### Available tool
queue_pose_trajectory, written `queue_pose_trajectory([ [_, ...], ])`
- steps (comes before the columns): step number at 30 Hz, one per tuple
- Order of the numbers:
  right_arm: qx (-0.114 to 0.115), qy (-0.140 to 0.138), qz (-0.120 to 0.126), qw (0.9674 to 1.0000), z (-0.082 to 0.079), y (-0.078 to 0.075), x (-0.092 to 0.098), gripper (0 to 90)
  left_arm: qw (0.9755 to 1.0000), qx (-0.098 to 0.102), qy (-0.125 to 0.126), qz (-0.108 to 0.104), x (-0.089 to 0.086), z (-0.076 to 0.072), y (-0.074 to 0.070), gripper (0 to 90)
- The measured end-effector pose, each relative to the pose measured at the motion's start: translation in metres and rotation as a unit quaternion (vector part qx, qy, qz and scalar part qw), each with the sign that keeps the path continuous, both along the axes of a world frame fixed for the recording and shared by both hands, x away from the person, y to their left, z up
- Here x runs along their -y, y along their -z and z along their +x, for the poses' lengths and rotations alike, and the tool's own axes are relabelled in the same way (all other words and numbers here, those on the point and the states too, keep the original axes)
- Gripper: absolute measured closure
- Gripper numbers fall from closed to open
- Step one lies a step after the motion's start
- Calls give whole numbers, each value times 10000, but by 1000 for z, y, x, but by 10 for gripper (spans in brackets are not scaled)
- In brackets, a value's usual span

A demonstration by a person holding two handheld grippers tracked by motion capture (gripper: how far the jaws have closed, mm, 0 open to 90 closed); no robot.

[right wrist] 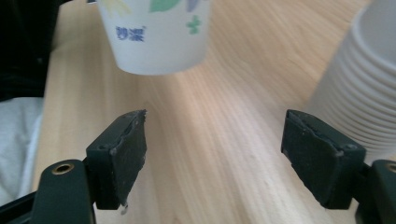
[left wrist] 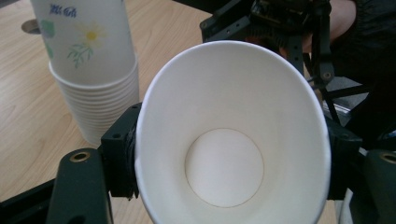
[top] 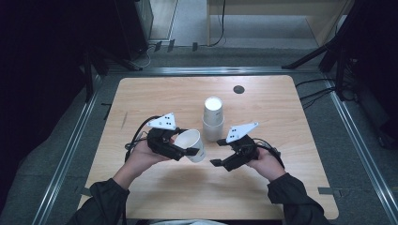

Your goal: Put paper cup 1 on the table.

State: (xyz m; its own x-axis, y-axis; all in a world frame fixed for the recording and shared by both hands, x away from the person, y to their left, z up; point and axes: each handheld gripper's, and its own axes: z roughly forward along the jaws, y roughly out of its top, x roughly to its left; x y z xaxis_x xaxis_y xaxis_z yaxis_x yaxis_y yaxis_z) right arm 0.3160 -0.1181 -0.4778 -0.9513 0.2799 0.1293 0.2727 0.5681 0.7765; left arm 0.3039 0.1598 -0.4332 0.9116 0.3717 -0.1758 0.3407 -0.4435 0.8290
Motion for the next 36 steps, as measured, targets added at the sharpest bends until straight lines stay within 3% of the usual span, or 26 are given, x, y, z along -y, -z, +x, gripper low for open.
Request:
queue_pose_trajectory([
  [12, 166, 471, -128, 9987, 11, 1, 8, 245, 9992, 48, -297, 260, -13, -1, 5, 268],
  [16, 180, 476, -127, 9986, 14, 0, 9, 241, 9987, -4, -402, 322, -19, -1, 7, 265],
  [22, 239, 459, -142, 9986, 20, -1, 11, 237, 9976, 85, -549, 416, -27, -2, 10, 265],
  [26, 218, 481, -141, 9985, 23, -1, 11, 236, 9954, 203, -821, 439, -37, -2, 11, 265],
  [36, 239, 385, -204, 9988, 26, 0, 3, 236, 9909, 127, -1221, 556, -60, 3, 20, 263],
])
